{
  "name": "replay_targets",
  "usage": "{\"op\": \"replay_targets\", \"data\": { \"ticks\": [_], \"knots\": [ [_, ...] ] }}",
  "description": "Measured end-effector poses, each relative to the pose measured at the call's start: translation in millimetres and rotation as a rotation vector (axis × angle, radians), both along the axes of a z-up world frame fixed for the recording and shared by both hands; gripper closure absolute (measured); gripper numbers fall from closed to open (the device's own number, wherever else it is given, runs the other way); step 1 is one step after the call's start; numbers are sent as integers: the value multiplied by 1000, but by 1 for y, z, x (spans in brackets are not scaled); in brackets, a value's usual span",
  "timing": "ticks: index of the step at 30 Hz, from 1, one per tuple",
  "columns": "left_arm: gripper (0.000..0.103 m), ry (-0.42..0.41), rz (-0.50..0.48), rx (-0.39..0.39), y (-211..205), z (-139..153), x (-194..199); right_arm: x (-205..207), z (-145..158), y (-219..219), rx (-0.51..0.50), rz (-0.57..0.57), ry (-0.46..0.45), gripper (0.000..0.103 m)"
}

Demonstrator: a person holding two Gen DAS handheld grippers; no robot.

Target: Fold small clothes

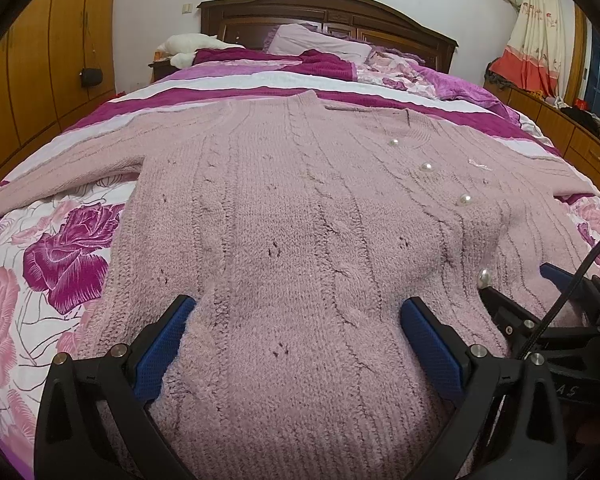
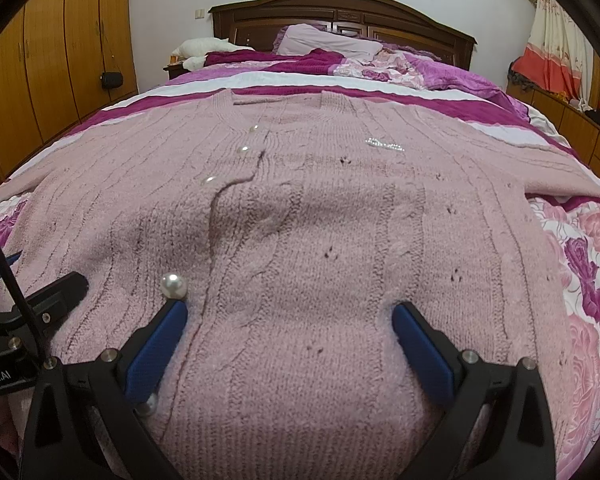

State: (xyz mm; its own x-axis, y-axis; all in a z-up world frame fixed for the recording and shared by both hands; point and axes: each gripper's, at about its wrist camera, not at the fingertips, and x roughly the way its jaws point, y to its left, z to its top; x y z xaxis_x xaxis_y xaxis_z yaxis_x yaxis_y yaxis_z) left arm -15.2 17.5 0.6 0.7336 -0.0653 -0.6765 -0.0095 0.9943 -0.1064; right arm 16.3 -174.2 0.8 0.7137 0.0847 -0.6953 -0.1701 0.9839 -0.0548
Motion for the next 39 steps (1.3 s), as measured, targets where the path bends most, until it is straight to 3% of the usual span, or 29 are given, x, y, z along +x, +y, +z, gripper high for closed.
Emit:
{"op": "replay_targets", "data": {
  "ticks": [3,7,10,14,17,22,25,29,32,36,39],
  "knots": [
    [20,-5,-6,-13,0,0,0,-8,2,-1,-8,-10,-8,0],
    [20,-2,-7,-10,-1,-2,2,-4,4,7,-58,-54,64,1],
    [20,-17,-8,-34,2,-1,1,-6,6,2,-30,-64,71,0],
    [20,-52,-24,-151,19,2,-4,-17,14,4,-19,-99,38,2],
    [20,-51,-50,-266,37,8,-4,-26,28,9,28,-93,10,10],
    [27,-8,-38,-348,76,27,8,-21,47,32,118,-29,-26,18],
    [27,-31,45,-379,115,40,13,-4,49,55,90,15,-29,19],
    [28,-27,142,-244,175,60,27,22,54,86,107,29,-30,22],
    [28,-52,282,-181,230,70,28,39,64,115,124,60,-35,22],
    [28,-30,463,-252,300,58,24,56,74,163,86,149,-59,21],
    [31,21,658,-321,350,36,19,74,68,195,11,199,-47,21]
  ]
}}
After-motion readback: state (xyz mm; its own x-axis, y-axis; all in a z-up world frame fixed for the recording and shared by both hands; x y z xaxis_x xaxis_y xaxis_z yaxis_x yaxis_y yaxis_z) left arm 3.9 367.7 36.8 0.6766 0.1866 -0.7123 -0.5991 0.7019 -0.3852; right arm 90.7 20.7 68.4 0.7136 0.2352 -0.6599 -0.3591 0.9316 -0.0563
